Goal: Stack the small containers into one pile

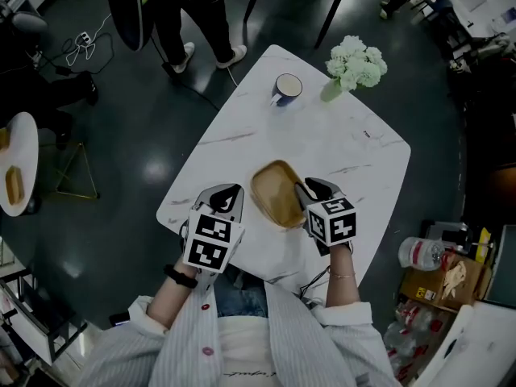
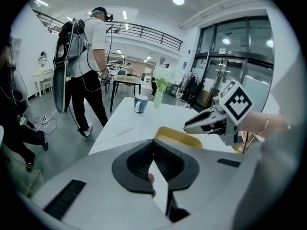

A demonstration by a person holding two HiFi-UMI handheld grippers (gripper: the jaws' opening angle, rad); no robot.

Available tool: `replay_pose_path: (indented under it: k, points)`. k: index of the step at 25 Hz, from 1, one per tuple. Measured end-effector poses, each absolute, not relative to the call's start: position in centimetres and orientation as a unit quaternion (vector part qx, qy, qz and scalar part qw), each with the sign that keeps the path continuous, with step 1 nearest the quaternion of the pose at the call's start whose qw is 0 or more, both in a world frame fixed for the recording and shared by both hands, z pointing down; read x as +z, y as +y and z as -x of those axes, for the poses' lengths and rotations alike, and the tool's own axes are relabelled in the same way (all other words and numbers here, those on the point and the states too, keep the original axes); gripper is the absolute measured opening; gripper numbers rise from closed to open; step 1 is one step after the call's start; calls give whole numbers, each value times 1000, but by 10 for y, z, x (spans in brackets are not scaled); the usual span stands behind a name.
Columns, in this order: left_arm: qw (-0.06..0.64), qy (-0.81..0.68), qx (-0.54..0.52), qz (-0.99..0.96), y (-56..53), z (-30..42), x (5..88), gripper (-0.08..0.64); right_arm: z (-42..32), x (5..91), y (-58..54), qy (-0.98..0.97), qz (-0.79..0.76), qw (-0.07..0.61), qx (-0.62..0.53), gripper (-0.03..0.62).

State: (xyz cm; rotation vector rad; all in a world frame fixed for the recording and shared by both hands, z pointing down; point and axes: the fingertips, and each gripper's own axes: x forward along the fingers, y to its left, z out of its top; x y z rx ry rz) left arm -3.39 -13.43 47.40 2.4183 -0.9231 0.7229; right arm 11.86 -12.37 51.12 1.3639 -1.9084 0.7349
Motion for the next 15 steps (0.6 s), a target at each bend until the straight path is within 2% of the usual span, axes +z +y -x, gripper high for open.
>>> replay_pose_path:
  k: [9,15]
  points:
    - [204,-330,239,-890,-109,6,448,17,-107,458,-100,-766,-538,232,266,104]
    - [190,-335,191,-903,-68,-21,407,17,-104,411,-55,-791,-541,175,226,58]
